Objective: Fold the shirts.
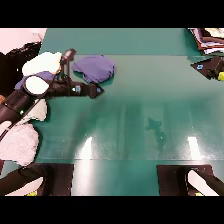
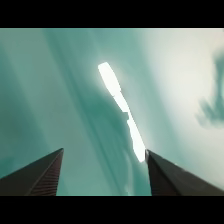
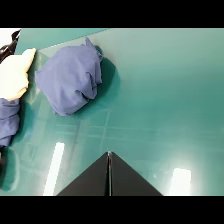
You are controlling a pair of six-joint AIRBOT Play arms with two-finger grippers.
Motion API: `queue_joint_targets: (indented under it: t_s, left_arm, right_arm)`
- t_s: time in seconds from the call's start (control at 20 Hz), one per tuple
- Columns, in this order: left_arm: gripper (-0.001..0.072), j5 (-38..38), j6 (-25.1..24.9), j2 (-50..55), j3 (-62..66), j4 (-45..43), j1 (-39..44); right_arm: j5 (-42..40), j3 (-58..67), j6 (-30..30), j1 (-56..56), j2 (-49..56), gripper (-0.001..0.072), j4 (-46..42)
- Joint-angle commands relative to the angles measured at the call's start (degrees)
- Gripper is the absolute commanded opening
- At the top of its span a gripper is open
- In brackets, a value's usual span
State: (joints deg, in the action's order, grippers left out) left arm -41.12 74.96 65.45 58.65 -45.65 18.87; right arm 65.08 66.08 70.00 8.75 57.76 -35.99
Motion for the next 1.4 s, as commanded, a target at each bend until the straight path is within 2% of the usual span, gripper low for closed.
queue_joint_targets:
  t_s: [0.0, 0.1, 0.25, 0.45, 0.65, 0.8, 0.85, 0.9, 0.95, 1.05, 1.15, 1.35]
  left_arm:
    - [0.0609, 3.76, 1.70, 5.60, 4.90, -3.48, -6.25]
    - [0.0609, -0.20, 1.57, 13.44, 10.99, -3.65, -9.42]
    - [0.0609, -2.32, 1.90, 25.99, 21.07, -4.07, -11.02]
    - [0.0608, -2.84, 5.44, 39.15, 32.50, -7.69, -11.06]
    - [0.0607, -0.94, 7.13, 43.65, 35.93, -8.46, -11.06]
    - [0.0604, 3.65, 7.10, 43.93, 36.04, -8.31, -11.06]
    - [0.0428, 4.81, 7.10, 43.87, 36.13, -7.96, -11.06]
    - [0.0184, 4.74, 7.08, 43.82, 36.50, -7.98, -11.06]
    - [0.0034, 4.20, 6.99, 43.78, 37.20, -7.98, -11.06]
    - [0.0023, 0.39, 6.43, 43.23, 40.15, -8.00, -11.06]
    - [0.0021, -6.05, 3.10, 41.62, 46.25, -8.31, -11.04]
    - [0.0021, -16.98, -2.08, 31.67, 58.69, -8.70, -9.94]
  right_arm:
    - [-0.20, -0.02, 0.02, -0.11, -0.02, 0.0014, 0.02]
    - [-0.04, -0.02, 0.02, -0.13, -0.02, 0.0014, 0.02]
    - [-0.02, -0.02, 0.02, -0.13, -0.02, 0.0014, 0.00]
    - [0.09, -0.02, 0.04, -0.55, -0.02, 0.0014, -0.02]
    - [-0.04, -0.02, 0.02, -0.55, -0.02, 0.0014, -0.02]
    - [-0.37, -0.02, 0.02, -0.55, 0.13, 0.0014, -0.04]
    - [-0.57, -0.02, 0.02, -0.52, 0.13, 0.0014, -0.04]
    - [-0.79, -0.02, 0.02, -0.52, 0.13, 0.0014, -0.02]
    - [-1.16, -0.02, 0.02, -0.52, 0.13, 0.0014, -0.04]
    - [-2.27, 0.00, 0.02, -0.50, 0.02, 0.0014, 0.39]
    - [-4.46, 0.00, 0.02, 0.57, -1.29, 0.0014, 2.14]
    - [-5.79, 4.24, 0.00, 3.63, -6.14, 0.0014, 2.95]
